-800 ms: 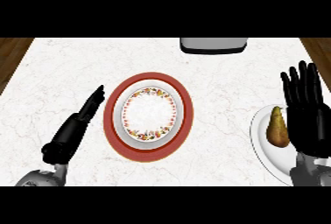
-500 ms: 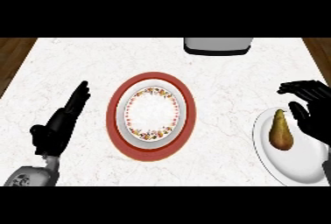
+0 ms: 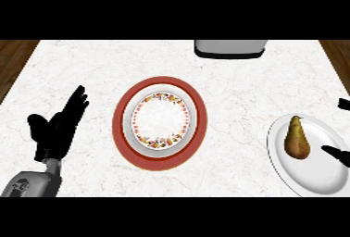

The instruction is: Pick the pear from the plate and place it in the plate

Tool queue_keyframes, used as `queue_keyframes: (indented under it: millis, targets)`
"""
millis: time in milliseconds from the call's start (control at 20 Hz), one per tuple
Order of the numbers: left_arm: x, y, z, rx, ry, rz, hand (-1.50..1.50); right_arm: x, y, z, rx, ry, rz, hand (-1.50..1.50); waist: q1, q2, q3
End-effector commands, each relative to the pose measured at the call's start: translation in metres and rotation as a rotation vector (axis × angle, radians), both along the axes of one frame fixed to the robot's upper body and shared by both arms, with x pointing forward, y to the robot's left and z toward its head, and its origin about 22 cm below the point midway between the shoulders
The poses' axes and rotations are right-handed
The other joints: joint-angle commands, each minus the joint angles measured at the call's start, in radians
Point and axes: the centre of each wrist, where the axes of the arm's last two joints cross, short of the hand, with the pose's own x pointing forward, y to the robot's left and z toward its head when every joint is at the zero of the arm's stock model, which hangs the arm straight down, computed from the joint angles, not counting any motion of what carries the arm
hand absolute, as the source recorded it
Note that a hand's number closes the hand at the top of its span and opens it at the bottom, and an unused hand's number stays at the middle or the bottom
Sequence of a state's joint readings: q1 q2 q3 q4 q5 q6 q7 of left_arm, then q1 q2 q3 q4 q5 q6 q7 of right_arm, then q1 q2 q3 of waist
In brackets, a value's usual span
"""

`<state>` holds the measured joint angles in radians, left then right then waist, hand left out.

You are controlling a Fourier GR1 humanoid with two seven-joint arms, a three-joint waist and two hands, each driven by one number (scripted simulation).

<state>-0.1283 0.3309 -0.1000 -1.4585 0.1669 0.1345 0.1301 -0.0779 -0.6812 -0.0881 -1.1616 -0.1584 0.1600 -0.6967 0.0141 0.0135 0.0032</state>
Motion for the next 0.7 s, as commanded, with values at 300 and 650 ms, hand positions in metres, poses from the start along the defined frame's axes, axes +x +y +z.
queue_keyframes:
  millis: [300, 650]
  targets:
    - [0.019, 0.002, -0.001, -0.016, 0.034, 0.020, 0.00, 0.001, -0.034, -0.017, -0.392, 0.096, 0.106, -1.50, -0.005, -0.009, -0.002]
    - [0.014, 0.014, -0.005, -0.004, 0.022, 0.030, 0.00, 0.023, -0.011, 0.002, -0.499, 0.176, 0.117, -1.50, -0.015, -0.015, -0.004]
